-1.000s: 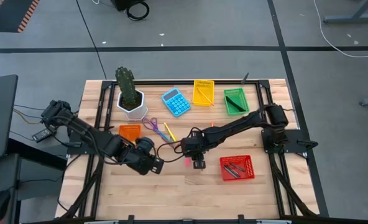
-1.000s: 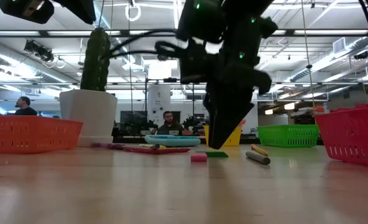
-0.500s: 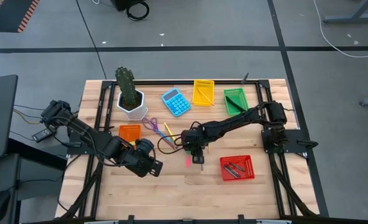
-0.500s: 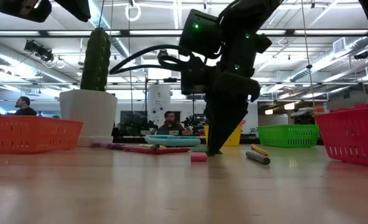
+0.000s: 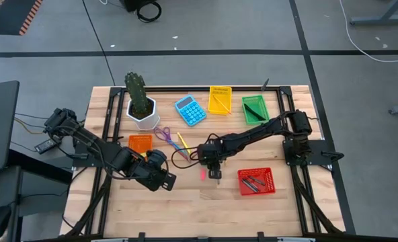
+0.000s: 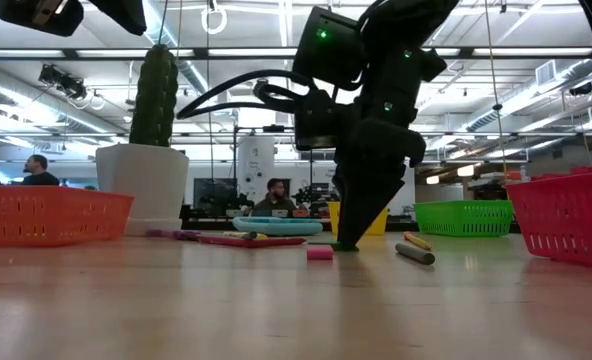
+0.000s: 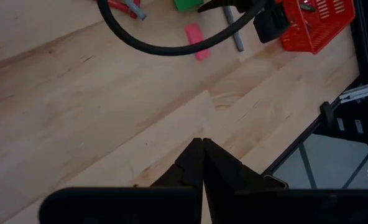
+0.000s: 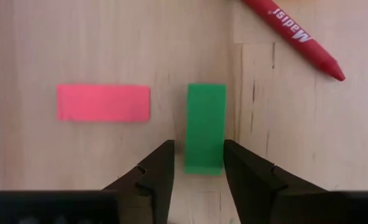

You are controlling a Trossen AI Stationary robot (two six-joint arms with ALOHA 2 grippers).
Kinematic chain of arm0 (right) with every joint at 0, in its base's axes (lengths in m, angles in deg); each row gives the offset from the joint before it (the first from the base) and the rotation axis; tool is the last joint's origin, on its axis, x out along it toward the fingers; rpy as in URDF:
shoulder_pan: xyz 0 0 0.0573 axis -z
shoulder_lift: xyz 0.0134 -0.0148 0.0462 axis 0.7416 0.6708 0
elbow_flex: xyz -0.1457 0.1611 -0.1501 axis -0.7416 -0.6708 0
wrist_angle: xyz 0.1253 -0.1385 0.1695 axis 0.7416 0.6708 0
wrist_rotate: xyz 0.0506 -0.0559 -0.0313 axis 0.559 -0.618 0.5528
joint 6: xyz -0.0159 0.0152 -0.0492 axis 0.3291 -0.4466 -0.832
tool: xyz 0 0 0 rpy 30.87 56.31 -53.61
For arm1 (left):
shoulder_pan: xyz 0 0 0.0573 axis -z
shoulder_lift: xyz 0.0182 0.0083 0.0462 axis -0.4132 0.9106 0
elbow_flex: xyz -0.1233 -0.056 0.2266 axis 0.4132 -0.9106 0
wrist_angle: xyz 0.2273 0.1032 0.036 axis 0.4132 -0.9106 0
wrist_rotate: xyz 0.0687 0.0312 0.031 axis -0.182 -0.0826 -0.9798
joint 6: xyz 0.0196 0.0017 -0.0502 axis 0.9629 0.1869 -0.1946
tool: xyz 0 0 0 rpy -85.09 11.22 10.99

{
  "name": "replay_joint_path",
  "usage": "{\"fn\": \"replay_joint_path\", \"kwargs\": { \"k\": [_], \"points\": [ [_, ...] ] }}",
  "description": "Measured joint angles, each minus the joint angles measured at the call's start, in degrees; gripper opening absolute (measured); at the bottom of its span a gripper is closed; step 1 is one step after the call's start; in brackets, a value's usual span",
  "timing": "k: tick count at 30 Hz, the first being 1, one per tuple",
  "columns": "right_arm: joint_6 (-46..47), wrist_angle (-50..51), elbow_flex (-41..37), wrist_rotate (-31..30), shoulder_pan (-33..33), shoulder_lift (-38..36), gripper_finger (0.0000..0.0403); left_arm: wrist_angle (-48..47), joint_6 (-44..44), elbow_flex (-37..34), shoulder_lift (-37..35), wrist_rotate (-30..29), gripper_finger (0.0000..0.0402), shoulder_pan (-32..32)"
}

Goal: Sort crayons/erasers/pens/pencils in bins
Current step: Put the green eraser into the orange bin

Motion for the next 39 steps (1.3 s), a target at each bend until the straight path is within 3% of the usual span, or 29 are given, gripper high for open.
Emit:
{"fn": "replay_joint_path", "kwargs": {
  "k": [9, 19, 24, 28, 32, 36, 39],
  "points": [
    [0.94, -0.47, 0.0, -1.35, -0.04, -0.56, 0.0077, 0.01, -0.49, 0.0, -0.01, 0.01, 0.0026, 0.0],
    [0.94, -0.84, -0.17, -2.7, 0.89, -8.6, 0.0079, 0.26, 1.53, 0.0, -0.02, -0.32, 0.0011, -0.13],
    [3.27, -0.17, -0.13, -2.33, 1.78, -14.73, 0.0079, 1.24, 6.91, 0.0, -0.02, -5.4, 0.0015, -0.13],
    [7.18, 0.66, -0.13, 1.31, 3.43, -19.65, 0.008, 4.66, 20.83, -0.02, 0.0, -15.34, 0.003, -0.13],
    [11.93, 0.8, -0.04, 10.19, 5.9, -23.63, 0.008, 10.18, 42.35, -0.02, -0.01, -22.91, 0.0052, -0.04],
    [15.55, 0.52, -0.04, 22.1, 8.02, -26.3, 0.008, 17.03, 70.77, -0.02, -0.02, -24.32, 0.0088, -0.71],
    [17.32, 0.39, -0.04, 29.64, 8.98, -27.01, 0.008, 18.85, 85.11, -0.02, -0.01, -24.35, 0.0128, -2.18]
  ]
}}
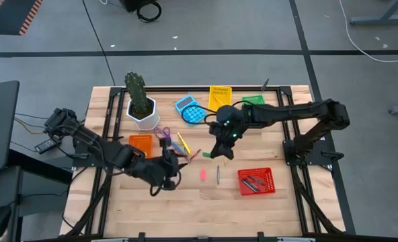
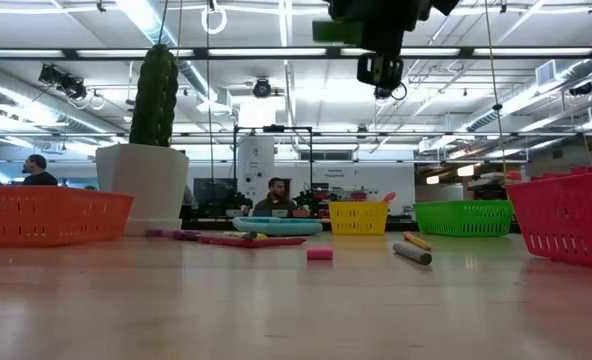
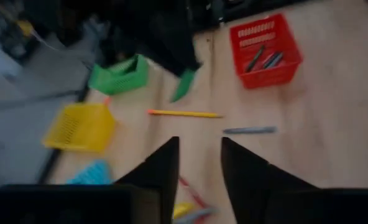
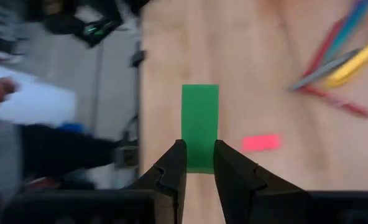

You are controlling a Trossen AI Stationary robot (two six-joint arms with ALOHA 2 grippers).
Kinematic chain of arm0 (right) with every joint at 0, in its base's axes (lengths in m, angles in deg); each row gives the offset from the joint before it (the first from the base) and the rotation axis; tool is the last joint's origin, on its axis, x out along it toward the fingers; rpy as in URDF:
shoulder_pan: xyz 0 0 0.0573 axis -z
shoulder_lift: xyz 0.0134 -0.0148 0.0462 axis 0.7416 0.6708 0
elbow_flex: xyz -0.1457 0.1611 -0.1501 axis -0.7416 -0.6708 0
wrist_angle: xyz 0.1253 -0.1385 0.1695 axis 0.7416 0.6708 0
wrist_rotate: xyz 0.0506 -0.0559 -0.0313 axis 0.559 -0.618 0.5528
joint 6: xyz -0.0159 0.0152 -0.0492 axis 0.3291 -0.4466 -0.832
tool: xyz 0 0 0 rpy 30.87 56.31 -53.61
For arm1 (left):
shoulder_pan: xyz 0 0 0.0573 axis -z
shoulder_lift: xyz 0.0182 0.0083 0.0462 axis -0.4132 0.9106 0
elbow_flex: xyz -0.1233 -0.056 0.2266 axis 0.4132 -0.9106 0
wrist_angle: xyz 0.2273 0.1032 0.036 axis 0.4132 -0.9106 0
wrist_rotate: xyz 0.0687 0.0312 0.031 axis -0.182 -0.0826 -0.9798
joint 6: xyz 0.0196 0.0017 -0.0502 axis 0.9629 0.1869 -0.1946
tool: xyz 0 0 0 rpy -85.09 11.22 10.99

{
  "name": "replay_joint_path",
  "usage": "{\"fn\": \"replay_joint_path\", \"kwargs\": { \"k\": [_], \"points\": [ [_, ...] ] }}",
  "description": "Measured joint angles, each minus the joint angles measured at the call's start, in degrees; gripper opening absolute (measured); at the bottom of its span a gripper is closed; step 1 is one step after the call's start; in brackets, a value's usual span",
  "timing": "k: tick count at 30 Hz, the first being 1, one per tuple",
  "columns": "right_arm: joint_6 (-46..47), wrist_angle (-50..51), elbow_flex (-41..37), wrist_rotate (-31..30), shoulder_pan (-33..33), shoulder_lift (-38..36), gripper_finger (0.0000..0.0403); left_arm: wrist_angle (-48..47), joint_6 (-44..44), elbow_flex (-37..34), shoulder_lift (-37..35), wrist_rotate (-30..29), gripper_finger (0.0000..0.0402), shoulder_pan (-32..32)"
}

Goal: Sort crayons/erasers/pens/pencils in bins
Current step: Put the green eraser into the orange bin

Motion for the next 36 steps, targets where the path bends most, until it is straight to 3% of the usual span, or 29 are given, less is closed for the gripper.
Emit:
{"fn": "replay_joint_path", "kwargs": {
  "k": [5, 8, 13, 21, 29, 36],
  "points": [
    [2.94, -1.85, 0.0, 6.43, 0.36, -0.59, 0.008, 3.52, 10.32, -0.02, 0.01, 0.05, 0.0207, -3.24],
    [5.56, -5.53, 0.0, 8.82, 0.33, -0.59, 0.008, 10.07, 16.9, -0.04, 0.03, 3.42, 0.025, -5.26],
    [9.25, -10.45, 0.02, 9.4, 0.33, -0.59, 0.008, 16.64, 22.03, -0.04, 0.01, 8.46, 0.0291, -7.8],
    [11.49, -12.56, 0.02, 11.13, 0.31, -0.59, 0.008, 16.35, 24.33, -0.04, 0.03, 12.36, 0.0286, -7.62],
    [13.03, -13.65, 0.04, 12.28, 0.31, -0.59, 0.008, 16.26, 24.48, -0.04, 0.46, 12.39, 0.0281, -7.41],
    [13.59, -14.25, 0.07, 12.41, 0.32, -0.59, 0.008, 16.29, 24.46, -0.04, 0.47, 14.17, 0.024, -7.41]
  ]
}}
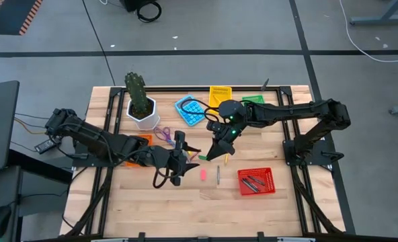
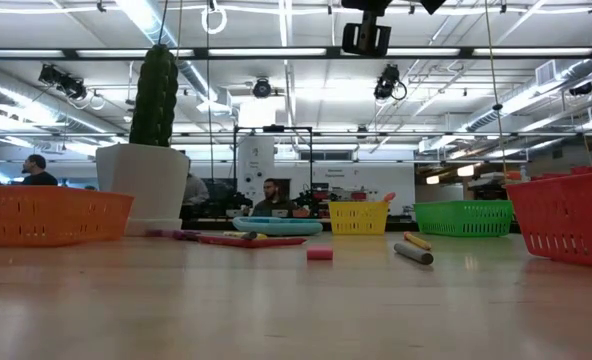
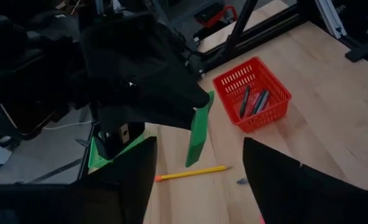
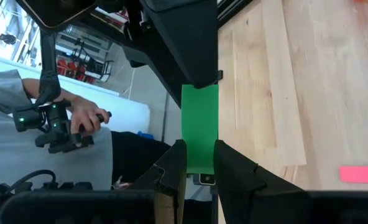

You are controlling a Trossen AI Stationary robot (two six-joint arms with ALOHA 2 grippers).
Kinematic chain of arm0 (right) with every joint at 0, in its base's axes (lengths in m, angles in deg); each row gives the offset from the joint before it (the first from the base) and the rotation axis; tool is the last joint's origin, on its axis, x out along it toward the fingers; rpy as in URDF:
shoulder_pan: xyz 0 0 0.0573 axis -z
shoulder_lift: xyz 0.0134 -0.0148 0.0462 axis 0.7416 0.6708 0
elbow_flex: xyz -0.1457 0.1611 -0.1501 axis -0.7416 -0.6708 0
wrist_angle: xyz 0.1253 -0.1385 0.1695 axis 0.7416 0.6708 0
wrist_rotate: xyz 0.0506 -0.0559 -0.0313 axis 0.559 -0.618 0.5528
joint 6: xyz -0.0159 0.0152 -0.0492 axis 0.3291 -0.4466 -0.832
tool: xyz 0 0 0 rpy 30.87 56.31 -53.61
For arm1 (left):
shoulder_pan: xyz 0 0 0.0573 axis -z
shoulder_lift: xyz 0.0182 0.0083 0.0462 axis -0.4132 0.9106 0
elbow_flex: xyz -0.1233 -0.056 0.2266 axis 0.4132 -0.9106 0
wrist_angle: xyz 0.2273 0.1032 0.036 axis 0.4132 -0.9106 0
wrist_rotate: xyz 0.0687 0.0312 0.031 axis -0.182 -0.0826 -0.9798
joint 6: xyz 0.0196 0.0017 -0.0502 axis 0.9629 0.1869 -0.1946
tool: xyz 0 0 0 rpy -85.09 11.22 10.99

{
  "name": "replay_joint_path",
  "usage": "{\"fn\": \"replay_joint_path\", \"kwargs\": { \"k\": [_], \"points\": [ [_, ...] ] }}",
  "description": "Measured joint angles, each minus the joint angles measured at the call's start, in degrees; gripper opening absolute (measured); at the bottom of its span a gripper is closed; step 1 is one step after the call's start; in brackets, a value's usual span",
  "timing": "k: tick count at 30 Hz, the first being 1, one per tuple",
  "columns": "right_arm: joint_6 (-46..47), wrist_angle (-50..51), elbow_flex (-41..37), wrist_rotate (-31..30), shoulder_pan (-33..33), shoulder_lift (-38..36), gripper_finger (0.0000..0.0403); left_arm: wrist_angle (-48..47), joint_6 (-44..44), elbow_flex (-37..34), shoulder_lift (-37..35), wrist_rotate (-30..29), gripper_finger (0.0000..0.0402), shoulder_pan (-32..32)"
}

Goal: Sort crayons/erasers/pens/pencils in bins
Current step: Put the green eraser into the orange bin

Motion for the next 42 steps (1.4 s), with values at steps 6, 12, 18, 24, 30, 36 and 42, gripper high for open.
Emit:
{"fn": "replay_joint_path", "kwargs": {
  "k": [6, 12, 18, 24, 30, 36, 42],
  "points": [
    [0.0, 0.0, 0.0, 0.01, -0.01, 0.0, 0.008, 0.05, -0.03, 0.0, 0.0, 0.02, 0.0191, 0.0],
    [0.08, 0.0, 0.0, 0.01, -0.01, 0.0, 0.008, 0.03, -0.07, 0.0, 0.0, 0.11, 0.0149, -0.04],
    [1.38, -0.83, 0.0, 0.01, -0.01, 0.0, 0.008, 0.05, 2.0, 0.02, 0.0, 0.2, 0.0131, -0.41],
    [2.85, -3.15, 0.02, -0.01, -0.01, 0.0, 0.008, 0.03, 2.58, 0.02, 0.0, 2.39, 0.0149, -0.83],
    [3.02, -3.17, 0.02, 0.0, -0.18, 0.0, 0.008, 0.74, 2.78, 0.02, 0.0, 2.42, 0.0169, -0.81],
    [2.99, -3.15, 0.02, -0.01, -0.16, 0.0, 0.008, 3.44, 2.78, 0.09, 0.0, 2.42, 0.0158, -0.83],
    [2.99, -3.14, 0.02, -0.01, -0.16, 0.0, 0.008, 3.38, 2.37, 0.09, 0.0, 2.4, 0.0126, -1.38]
  ]
}}
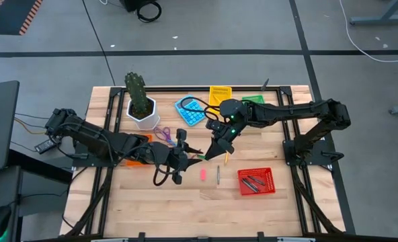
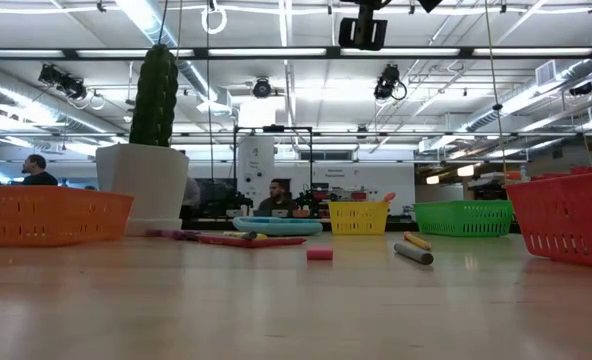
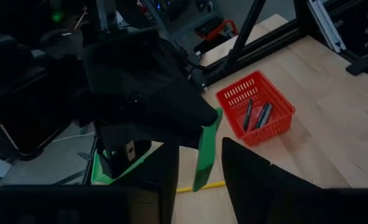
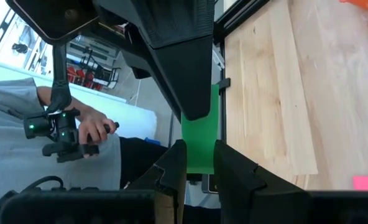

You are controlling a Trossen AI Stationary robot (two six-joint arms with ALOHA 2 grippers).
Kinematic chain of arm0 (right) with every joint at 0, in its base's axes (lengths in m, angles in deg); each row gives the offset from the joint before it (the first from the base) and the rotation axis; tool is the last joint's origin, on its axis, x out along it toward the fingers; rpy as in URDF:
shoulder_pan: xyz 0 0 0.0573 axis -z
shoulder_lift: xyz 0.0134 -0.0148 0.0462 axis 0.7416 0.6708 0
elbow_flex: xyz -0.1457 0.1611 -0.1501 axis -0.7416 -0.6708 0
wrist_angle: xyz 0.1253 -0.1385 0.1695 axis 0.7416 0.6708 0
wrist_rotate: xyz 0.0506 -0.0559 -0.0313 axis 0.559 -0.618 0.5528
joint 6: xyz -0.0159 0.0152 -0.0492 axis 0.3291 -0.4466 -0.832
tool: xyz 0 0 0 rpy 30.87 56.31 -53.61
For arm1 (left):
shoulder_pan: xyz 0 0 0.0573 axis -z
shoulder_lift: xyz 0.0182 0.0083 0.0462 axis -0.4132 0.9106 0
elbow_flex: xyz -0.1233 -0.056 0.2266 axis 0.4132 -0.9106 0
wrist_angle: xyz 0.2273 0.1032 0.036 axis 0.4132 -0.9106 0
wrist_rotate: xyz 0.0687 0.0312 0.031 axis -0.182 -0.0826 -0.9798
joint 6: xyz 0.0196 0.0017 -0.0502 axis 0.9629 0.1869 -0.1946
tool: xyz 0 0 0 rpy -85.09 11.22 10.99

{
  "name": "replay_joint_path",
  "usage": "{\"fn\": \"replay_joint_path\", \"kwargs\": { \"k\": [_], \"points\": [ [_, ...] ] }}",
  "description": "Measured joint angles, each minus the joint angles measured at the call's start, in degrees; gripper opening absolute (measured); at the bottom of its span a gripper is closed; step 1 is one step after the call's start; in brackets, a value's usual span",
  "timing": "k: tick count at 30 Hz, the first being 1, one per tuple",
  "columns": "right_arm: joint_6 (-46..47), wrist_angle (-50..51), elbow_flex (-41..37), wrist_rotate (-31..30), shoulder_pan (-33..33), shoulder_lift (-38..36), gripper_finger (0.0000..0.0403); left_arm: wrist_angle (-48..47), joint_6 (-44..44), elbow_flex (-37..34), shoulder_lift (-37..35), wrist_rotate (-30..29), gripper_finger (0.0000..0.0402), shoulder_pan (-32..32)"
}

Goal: Sort crayons/erasers/pens/pencils in bins
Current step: Put the green eraser into the orange bin

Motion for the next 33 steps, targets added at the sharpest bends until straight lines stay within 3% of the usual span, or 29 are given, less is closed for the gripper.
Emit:
{"fn": "replay_joint_path", "kwargs": {
  "k": [14, 22, 33],
  "points": [
    [0.02, 0.01, 0.0, -0.04, 0.04, -0.04, 0.008, -0.42, -0.04, 0.0, 0.0, 0.22, 0.0045, -0.35],
    [1.42, 0.06, 0.0, -0.62, 0.52, -0.04, 0.0083, -1.47, -1.75, 0.0, 0.0, -0.46, 0.0035, -0.42],
    [2.59, 0.58, 0.0, -0.57, 4.53, -0.04, 0.0157, -9.17, -14.23, 0.0, -0.42, -4.22, 0.0024, -0.46]
  ]
}}
